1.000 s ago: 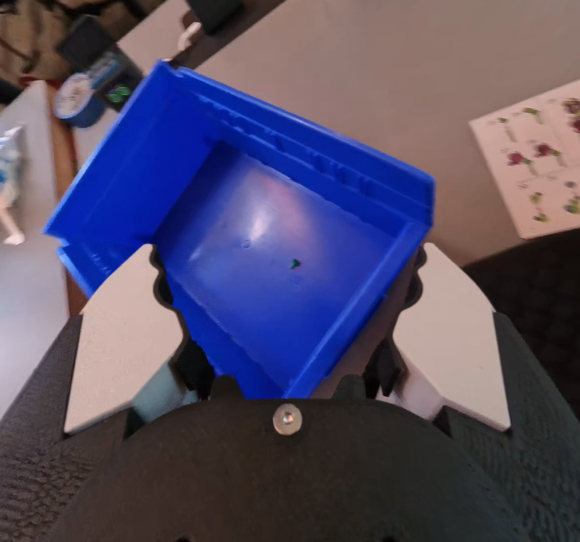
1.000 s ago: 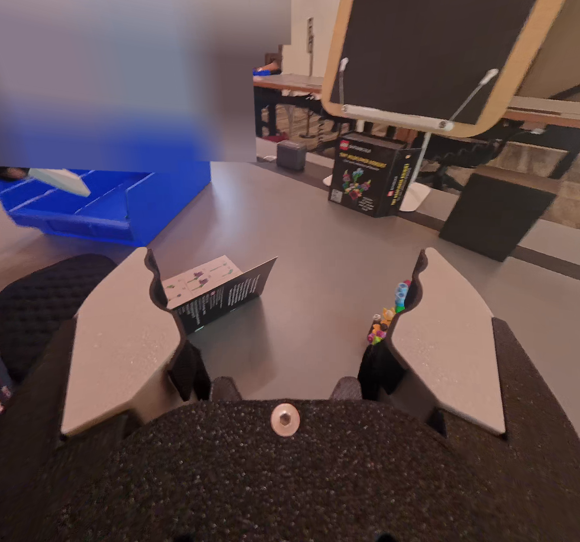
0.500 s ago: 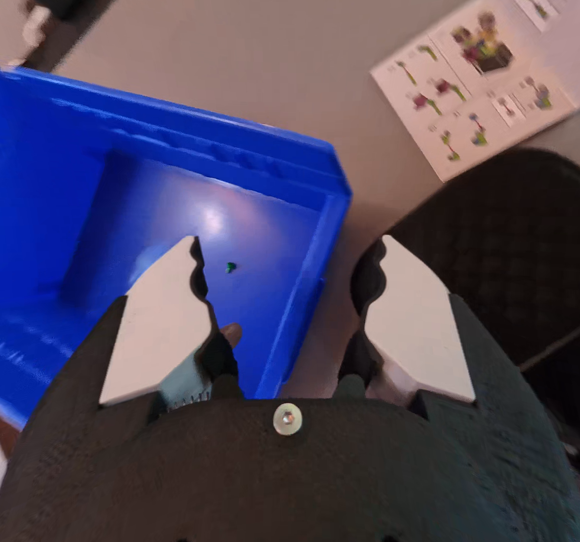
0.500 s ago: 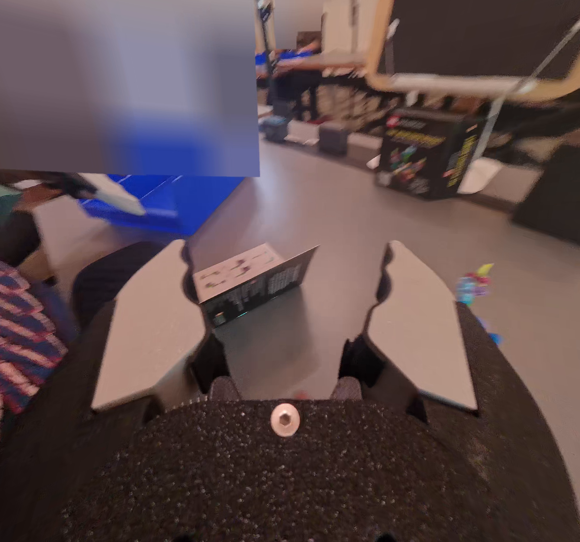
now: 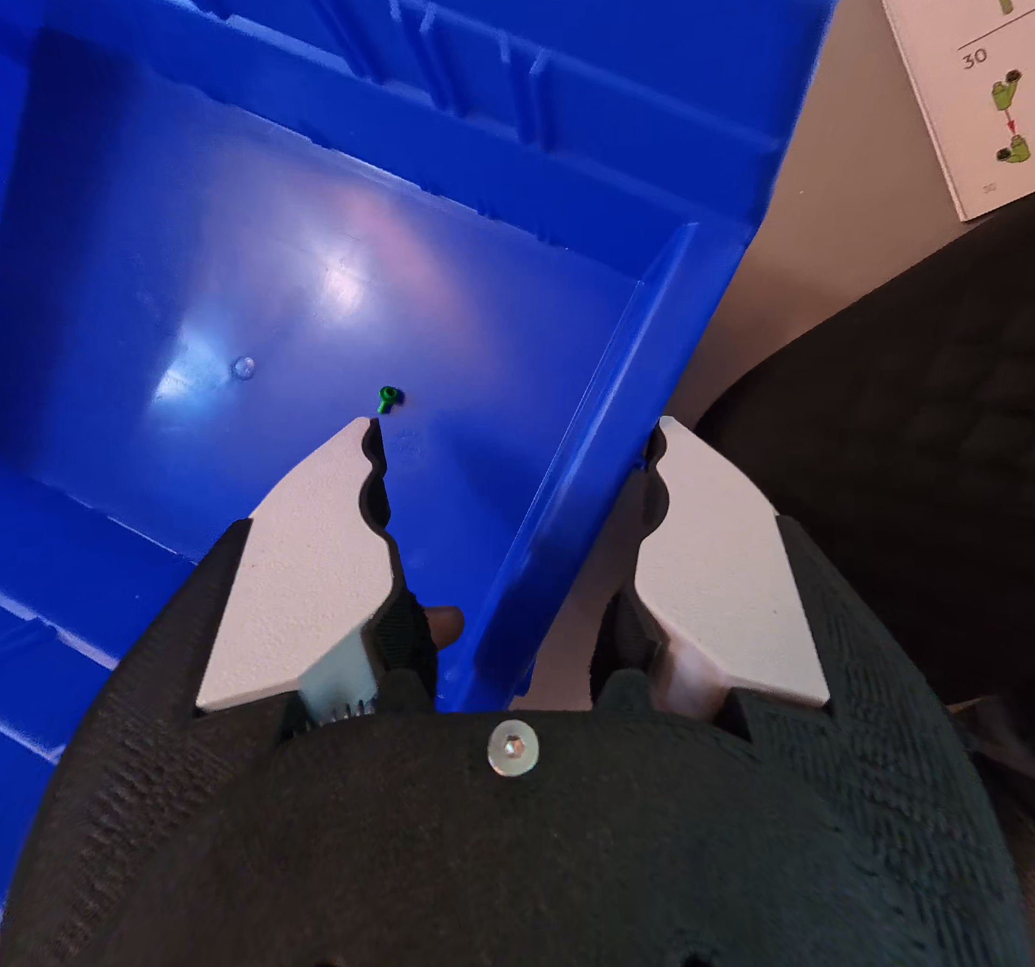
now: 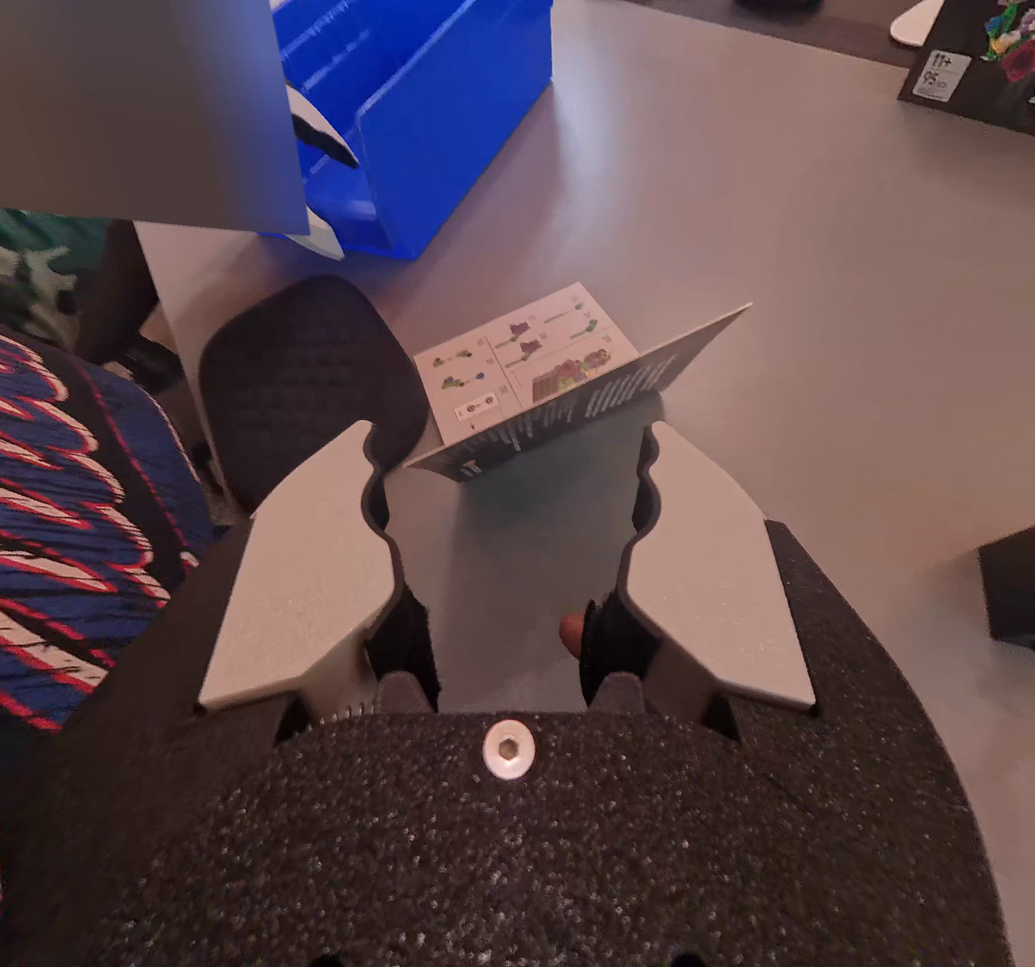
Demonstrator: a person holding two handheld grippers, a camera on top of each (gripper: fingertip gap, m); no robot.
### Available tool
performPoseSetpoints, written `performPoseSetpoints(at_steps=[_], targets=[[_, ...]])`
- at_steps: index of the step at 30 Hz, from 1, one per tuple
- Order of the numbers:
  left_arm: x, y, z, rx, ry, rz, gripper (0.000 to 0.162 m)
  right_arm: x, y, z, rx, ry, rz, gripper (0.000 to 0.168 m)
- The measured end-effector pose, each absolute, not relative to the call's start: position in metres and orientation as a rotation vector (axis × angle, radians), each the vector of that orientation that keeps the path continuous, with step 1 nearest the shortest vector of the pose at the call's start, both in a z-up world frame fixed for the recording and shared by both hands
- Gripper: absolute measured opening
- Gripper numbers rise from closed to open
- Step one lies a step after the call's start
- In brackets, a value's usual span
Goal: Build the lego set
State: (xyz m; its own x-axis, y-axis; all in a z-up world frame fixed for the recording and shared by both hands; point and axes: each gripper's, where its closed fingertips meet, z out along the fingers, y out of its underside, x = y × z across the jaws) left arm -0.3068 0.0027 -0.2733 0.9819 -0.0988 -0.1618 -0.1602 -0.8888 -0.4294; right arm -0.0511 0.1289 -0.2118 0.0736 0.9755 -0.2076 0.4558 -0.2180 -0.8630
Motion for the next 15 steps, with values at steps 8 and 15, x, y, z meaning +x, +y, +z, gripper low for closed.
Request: performPoseSetpoints(at_steps=[8, 15], targets=[[-0.337, -0.018, -0.267, -2.72, 0.029, 0.344, 0.084, -0.036, 0.14, -0.215, -1.784, -1.415, 1.063, 0.078], [-0.287, 0.015, -0.213, -2.459, 0.398, 0.367, 0.036, -0.041, 0.154, -0.198, -1.876, -1.065, 1.419, 0.049]])
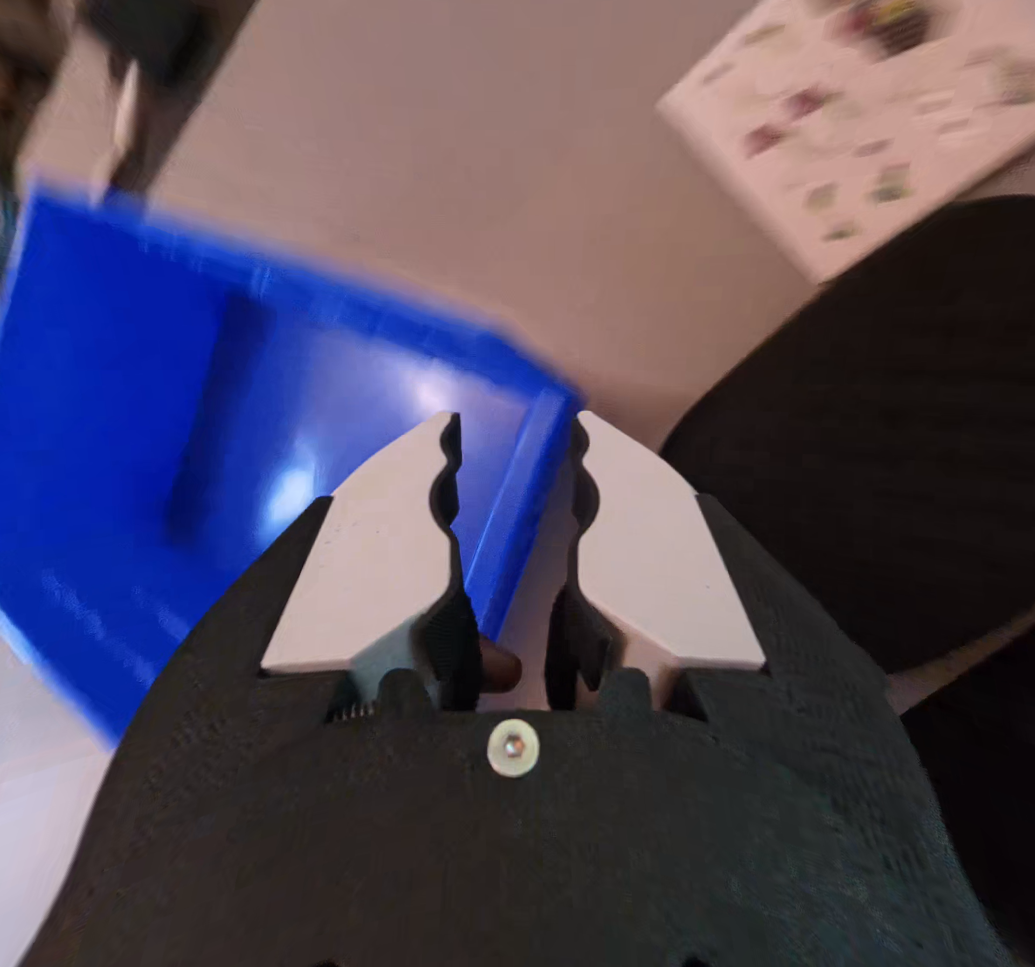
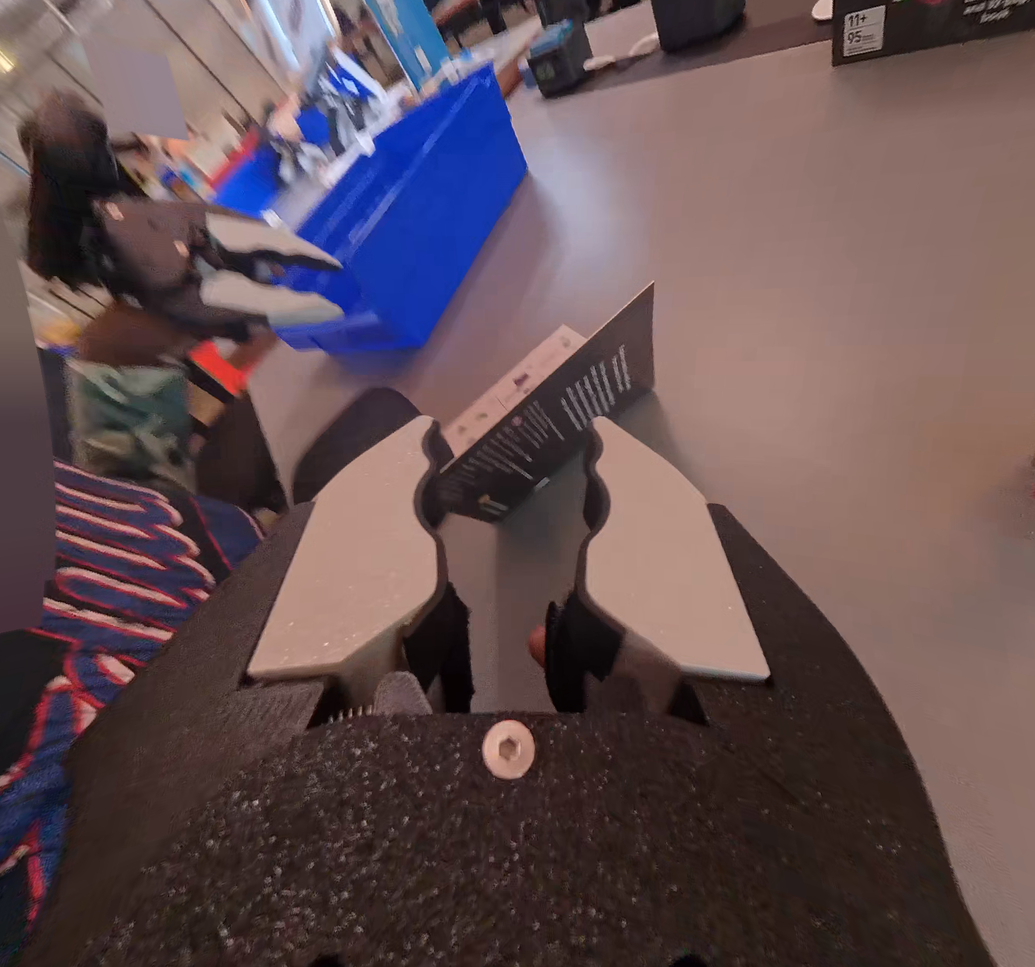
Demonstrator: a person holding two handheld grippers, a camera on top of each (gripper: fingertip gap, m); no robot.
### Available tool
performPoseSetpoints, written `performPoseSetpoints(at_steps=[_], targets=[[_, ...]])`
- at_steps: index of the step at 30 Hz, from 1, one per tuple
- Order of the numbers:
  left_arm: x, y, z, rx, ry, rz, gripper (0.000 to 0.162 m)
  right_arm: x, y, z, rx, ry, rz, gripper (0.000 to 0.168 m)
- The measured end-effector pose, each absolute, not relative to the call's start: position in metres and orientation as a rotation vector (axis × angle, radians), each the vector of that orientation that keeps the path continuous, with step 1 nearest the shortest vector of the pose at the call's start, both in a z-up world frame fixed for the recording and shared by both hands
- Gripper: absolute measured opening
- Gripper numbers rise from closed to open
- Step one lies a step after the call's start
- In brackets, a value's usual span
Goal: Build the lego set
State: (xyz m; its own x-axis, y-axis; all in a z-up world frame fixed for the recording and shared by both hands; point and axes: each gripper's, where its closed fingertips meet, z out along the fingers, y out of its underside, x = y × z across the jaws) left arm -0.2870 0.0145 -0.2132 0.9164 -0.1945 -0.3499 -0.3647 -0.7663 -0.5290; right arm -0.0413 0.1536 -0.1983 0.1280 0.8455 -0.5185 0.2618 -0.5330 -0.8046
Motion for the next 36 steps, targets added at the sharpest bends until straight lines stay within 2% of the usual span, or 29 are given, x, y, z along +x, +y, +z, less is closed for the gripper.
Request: performPoseSetpoints(at_steps=[4, 6, 9, 13, 21, 36], targets=[[-0.181, 0.065, -0.215, -2.146, 0.906, 0.07, 0.035, -0.049, 0.156, -0.2, -1.909, -0.882, 1.636, 0.027], [-0.142, 0.081, -0.235, -2.141, 0.99, -0.159, 0.036, -0.051, 0.157, -0.202, -1.915, -0.831, 1.683, 0.023], [-0.126, 0.103, -0.265, -2.222, 0.991, -0.271, 0.034, -0.053, 0.159, -0.205, -1.92, -0.788, 1.72, 0.018], [-0.13, 0.112, -0.283, -2.301, 0.96, -0.295, 0.027, -0.056, 0.159, -0.205, -1.911, -0.763, 1.771, 0.016], [-0.136, 0.109, -0.293, -2.334, 0.95, -0.36, 0.026, -0.065, 0.156, -0.2, -1.848, -0.715, 1.903, 0.006], [-0.137, 0.111, -0.293, -2.251, 0.901, -0.431, 0.024, -0.101, 0.138, -0.195, -1.774, -0.561, 2.165, 0.007]])
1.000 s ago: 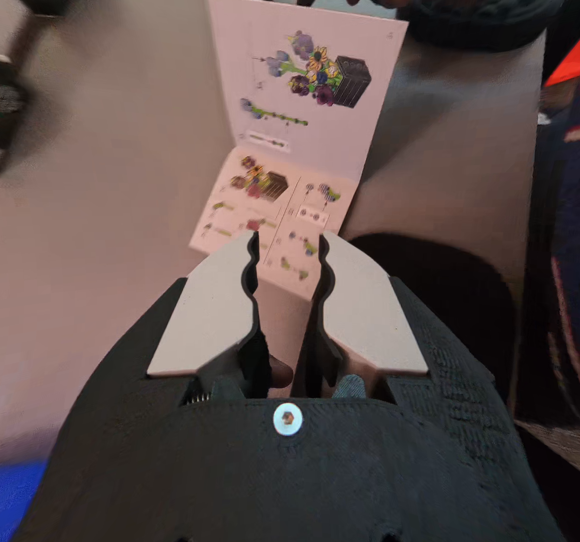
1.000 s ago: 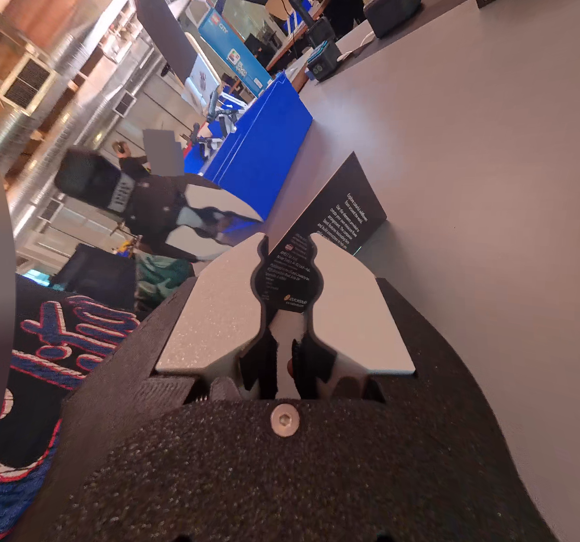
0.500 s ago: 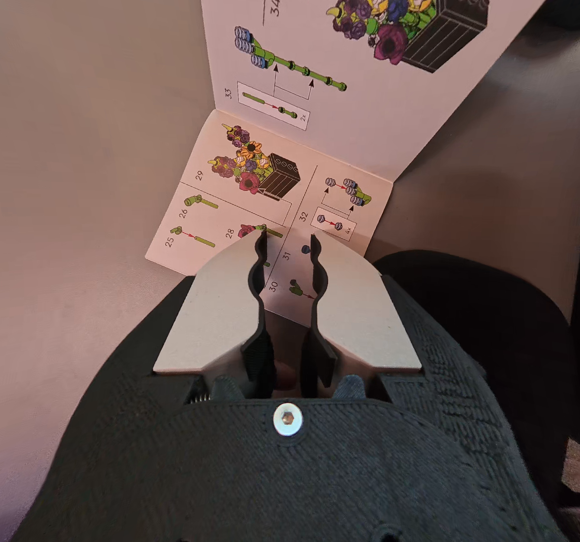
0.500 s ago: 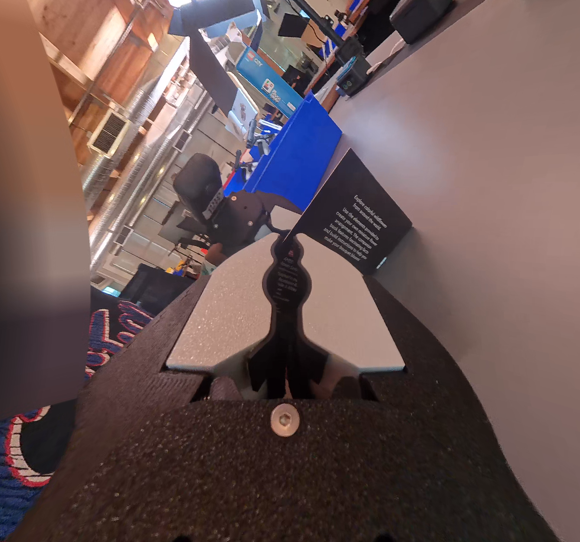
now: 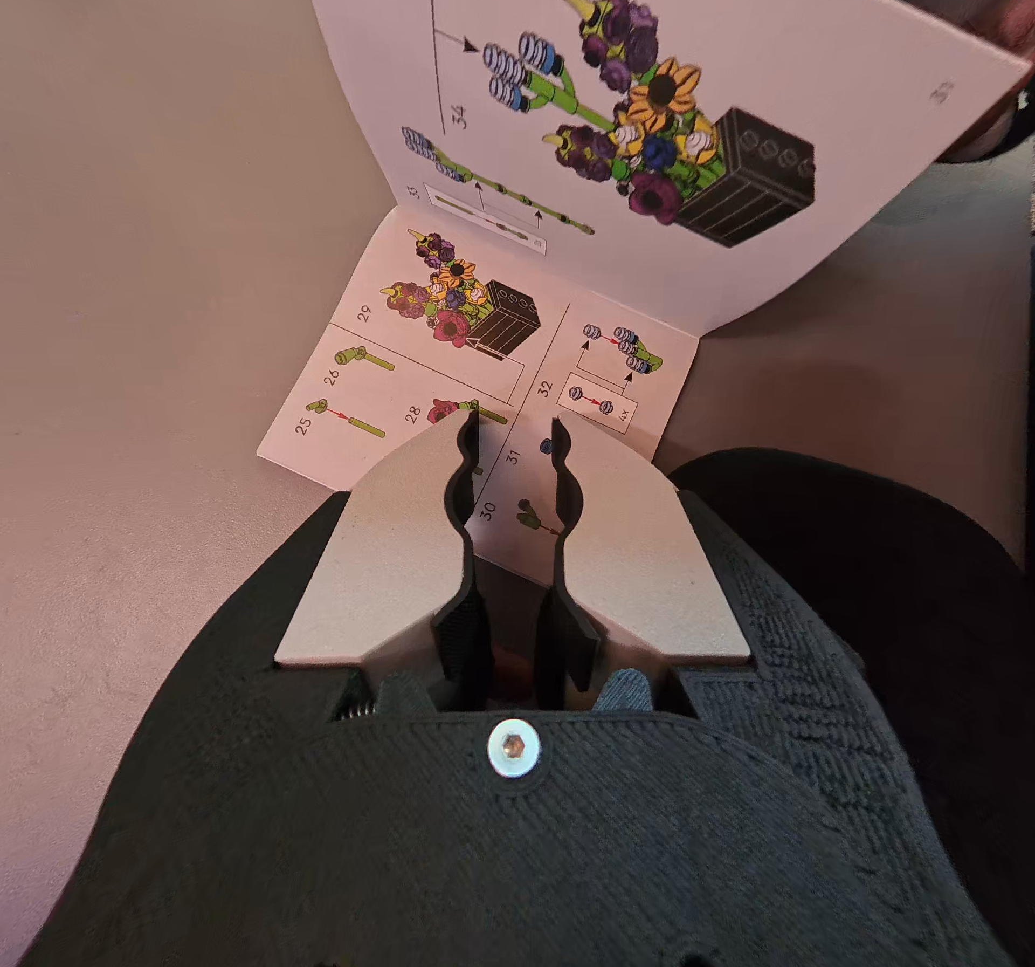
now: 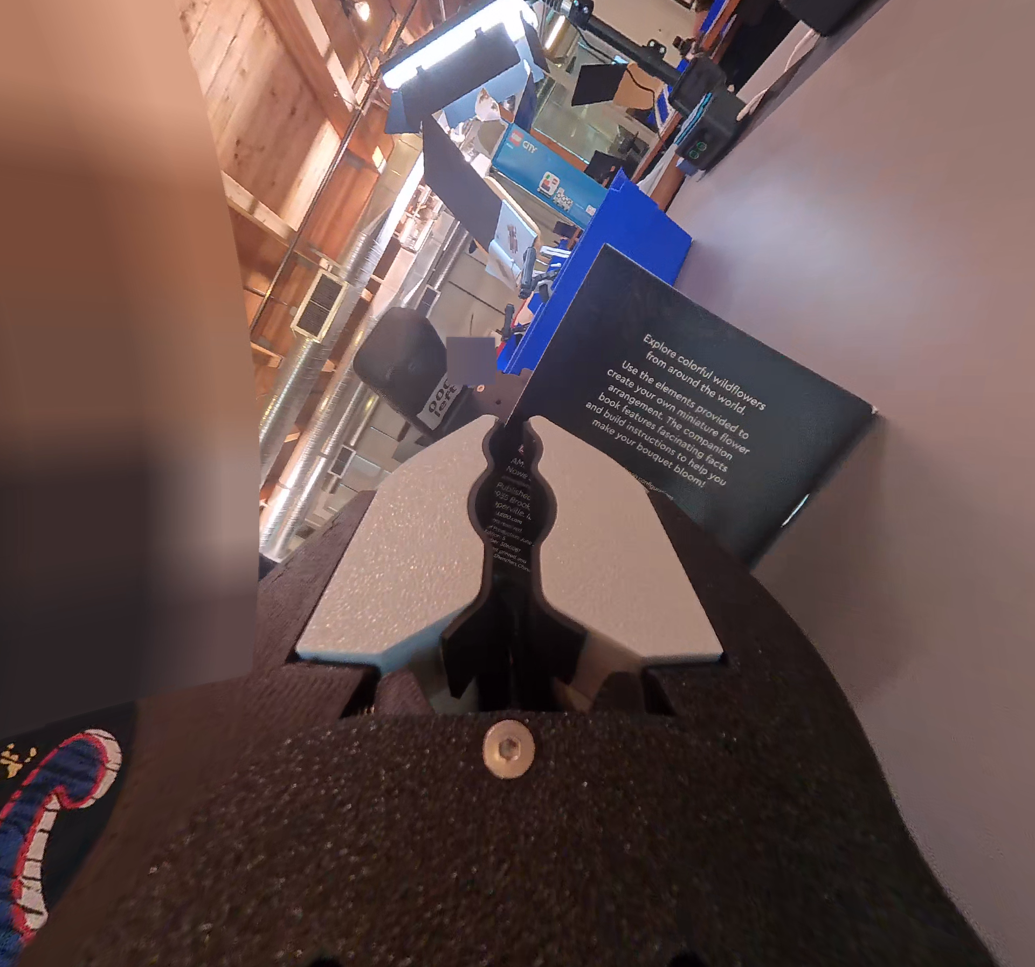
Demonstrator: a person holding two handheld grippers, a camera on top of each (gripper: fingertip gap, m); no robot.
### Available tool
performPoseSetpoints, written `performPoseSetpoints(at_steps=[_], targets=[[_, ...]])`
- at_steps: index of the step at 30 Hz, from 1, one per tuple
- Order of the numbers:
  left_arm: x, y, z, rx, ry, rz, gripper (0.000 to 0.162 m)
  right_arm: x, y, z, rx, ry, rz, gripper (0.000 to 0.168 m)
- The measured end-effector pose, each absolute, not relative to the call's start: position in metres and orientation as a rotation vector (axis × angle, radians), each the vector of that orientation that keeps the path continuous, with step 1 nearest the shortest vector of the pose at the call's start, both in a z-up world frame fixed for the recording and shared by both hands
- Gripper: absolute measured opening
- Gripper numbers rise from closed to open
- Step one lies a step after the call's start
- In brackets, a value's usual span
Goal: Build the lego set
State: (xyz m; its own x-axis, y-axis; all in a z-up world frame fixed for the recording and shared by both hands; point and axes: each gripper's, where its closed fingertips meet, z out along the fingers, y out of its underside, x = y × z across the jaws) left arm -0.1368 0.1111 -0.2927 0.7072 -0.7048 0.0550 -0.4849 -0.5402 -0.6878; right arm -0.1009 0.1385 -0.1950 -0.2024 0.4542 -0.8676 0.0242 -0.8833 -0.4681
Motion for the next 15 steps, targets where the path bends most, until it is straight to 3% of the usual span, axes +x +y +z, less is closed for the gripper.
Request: performPoseSetpoints(at_steps=[15], targets=[[-0.1373, 0.1114, -0.2923, -2.221, 0.88, -0.475, 0.024, -0.1059, 0.137, -0.1961, -1.767, -0.514, 2.244, 0.01]])
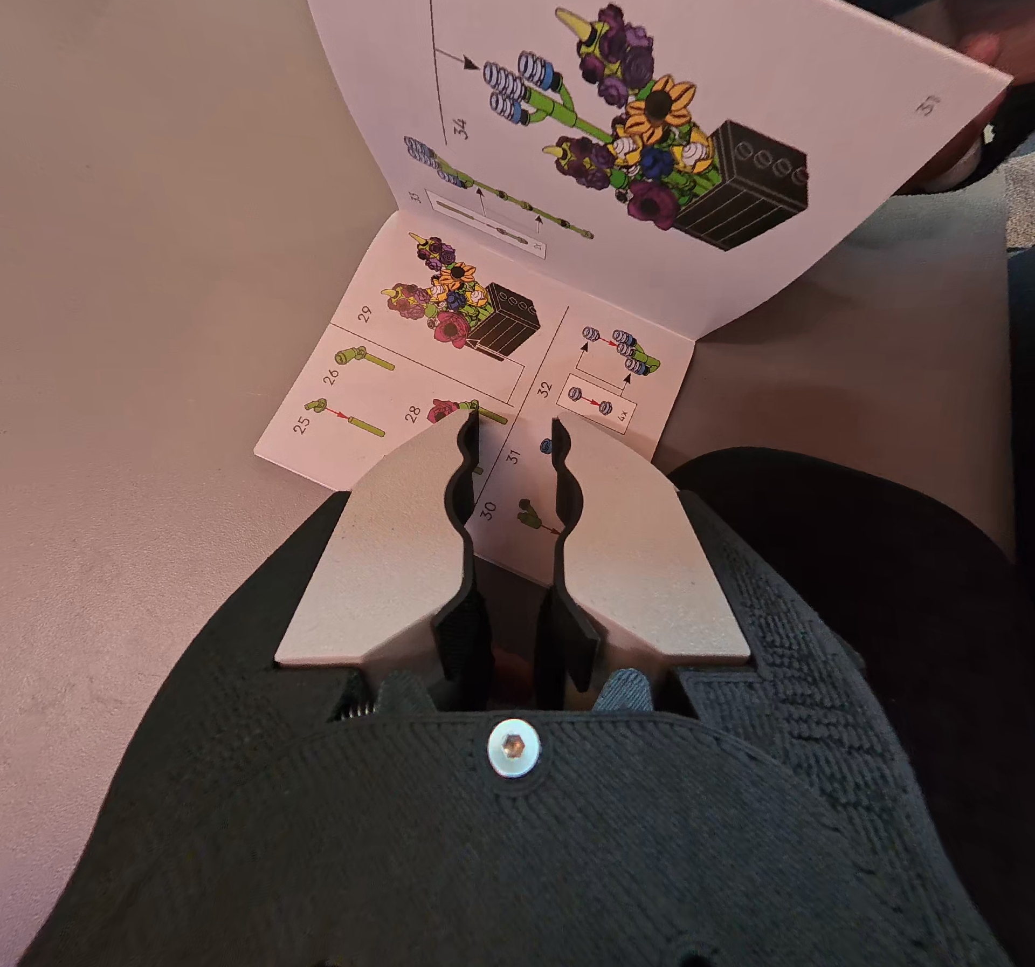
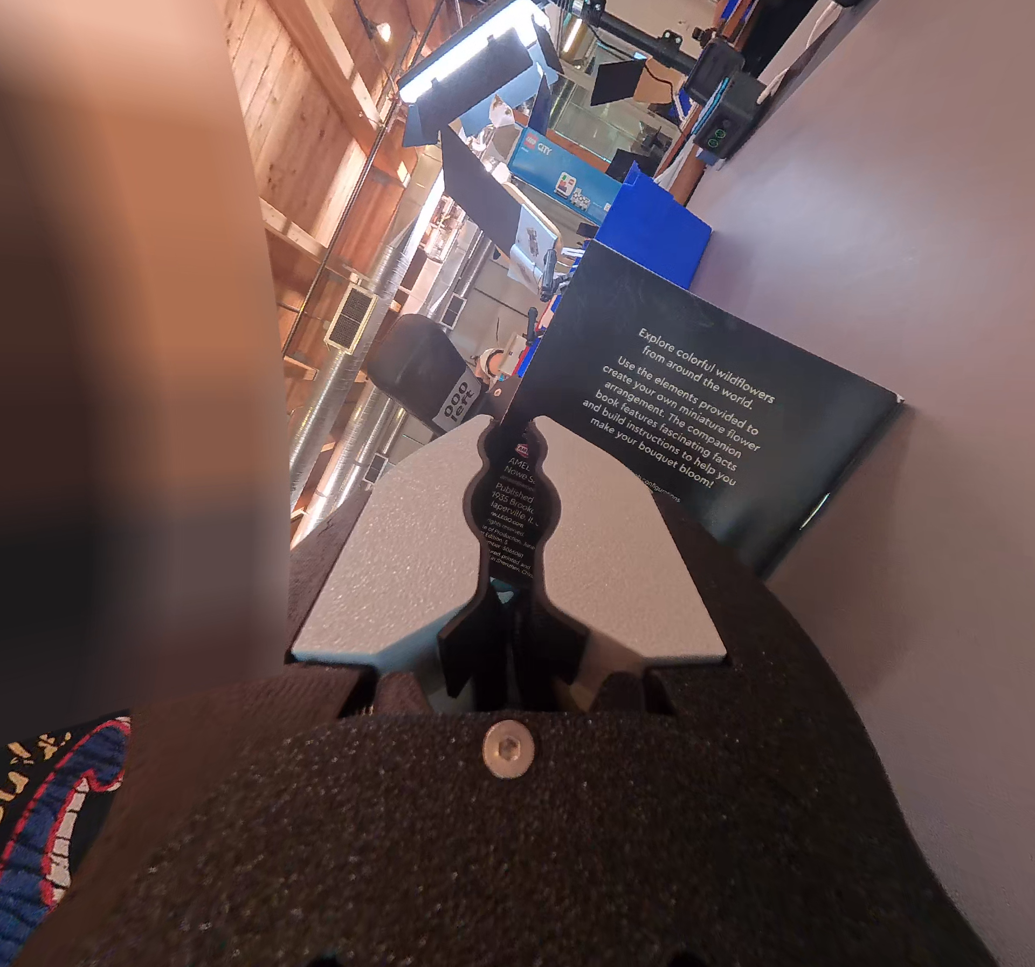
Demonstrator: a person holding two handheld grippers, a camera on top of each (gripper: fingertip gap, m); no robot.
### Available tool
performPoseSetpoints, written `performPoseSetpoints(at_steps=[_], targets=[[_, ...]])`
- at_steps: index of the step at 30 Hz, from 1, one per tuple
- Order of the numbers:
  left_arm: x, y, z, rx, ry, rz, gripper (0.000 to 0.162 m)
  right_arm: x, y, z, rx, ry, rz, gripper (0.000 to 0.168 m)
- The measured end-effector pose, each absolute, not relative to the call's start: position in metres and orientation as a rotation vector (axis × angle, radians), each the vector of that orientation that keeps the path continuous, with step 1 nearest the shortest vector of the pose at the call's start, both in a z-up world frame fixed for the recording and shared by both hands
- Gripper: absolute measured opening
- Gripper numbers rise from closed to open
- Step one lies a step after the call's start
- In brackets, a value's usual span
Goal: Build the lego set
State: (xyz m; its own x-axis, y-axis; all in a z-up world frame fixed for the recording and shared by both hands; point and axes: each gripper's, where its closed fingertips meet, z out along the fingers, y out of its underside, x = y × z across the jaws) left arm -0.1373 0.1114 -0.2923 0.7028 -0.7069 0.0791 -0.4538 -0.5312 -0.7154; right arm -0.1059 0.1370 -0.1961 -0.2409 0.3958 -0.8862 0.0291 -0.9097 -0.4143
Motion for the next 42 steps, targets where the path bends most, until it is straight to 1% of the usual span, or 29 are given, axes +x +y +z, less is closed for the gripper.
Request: performPoseSetpoints(at_steps=[3, 6, 9, 12, 16, 20, 22, 24, 28, 30, 31, 34, 35, 38, 42], targets=[[-0.136, 0.111, -0.292, -2.224, 0.882, -0.486, 0.028, -0.105, 0.138, -0.196, -1.775, -0.528, 2.223, 0.011], [-0.127, 0.107, -0.284, -2.224, 0.848, -0.636, 0.045, -0.104, 0.139, -0.195, -1.769, -0.552, 2.177, 0.008], [-0.115, 0.109, -0.255, -2.104, 0.743, -0.823, 0.052, -0.109, 0.136, -0.195, -1.763, -0.606, 2.112, 0.006], [-0.113, 0.116, -0.229, -2.022, 0.539, -0.99, 0.052, -0.115, 0.134, -0.196, -1.764, -0.618, 2.1, 0.007], [-0.114, 0.123, -0.227, -2.039, 0.34, -1.122, 0.055, -0.117, 0.133, -0.197, -1.755, -0.562, 2.152, 0.005], [-0.111, 0.124, -0.23, -2.062, 0.306, -1.122, 0.055, -0.115, 0.135, -0.2, -1.769, -0.526, 2.157, 0.006], [-0.11, 0.124, -0.234, -2.089, 0.307, -1.096, 0.055, -0.114, 0.135, -0.208, -1.812, -0.55, 2.11, 0.001], [-0.107, 0.125, -0.238, -2.12, 0.329, -1.057, 0.056, -0.111, 0.136, -0.215, -1.823, -0.559, 2.066, 0.0], [-0.092, 0.122, -0.237, -2.113, 0.376, -1.118, 0.056, -0.104, 0.143, -0.214, -1.812, -0.426, 2.171, 0.001], [-0.088, 0.123, -0.235, -2.096, 0.386, -1.131, 0.055, -0.102, 0.143, -0.21, -1.795, -0.42, 2.189, 0.004], [-0.087, 0.123, -0.234, -2.089, 0.389, -1.133, 0.055, -0.101, 0.143, -0.208, -1.78, -0.416, 2.202, 0.01], [-0.085, 0.124, -0.233, -2.087, 0.401, -1.125, 0.055, -0.098, 0.14, -0.204, -1.802, -0.422, 2.264, 0.039], [-0.083, 0.124, -0.233, -2.091, 0.412, -1.12, 0.055, -0.097, 0.14, -0.205, -1.823, -0.426, 2.251, 0.047], [-0.077, 0.125, -0.23, -2.083, 0.432, -1.123, 0.056, -0.093, 0.141, -0.208, -1.866, -0.497, 2.128, 0.051], [-0.072, 0.13, -0.225, -2.067, 0.456, -1.093, 0.056, -0.087, 0.143, -0.212, -1.917, -0.644, 1.935, 0.053]])
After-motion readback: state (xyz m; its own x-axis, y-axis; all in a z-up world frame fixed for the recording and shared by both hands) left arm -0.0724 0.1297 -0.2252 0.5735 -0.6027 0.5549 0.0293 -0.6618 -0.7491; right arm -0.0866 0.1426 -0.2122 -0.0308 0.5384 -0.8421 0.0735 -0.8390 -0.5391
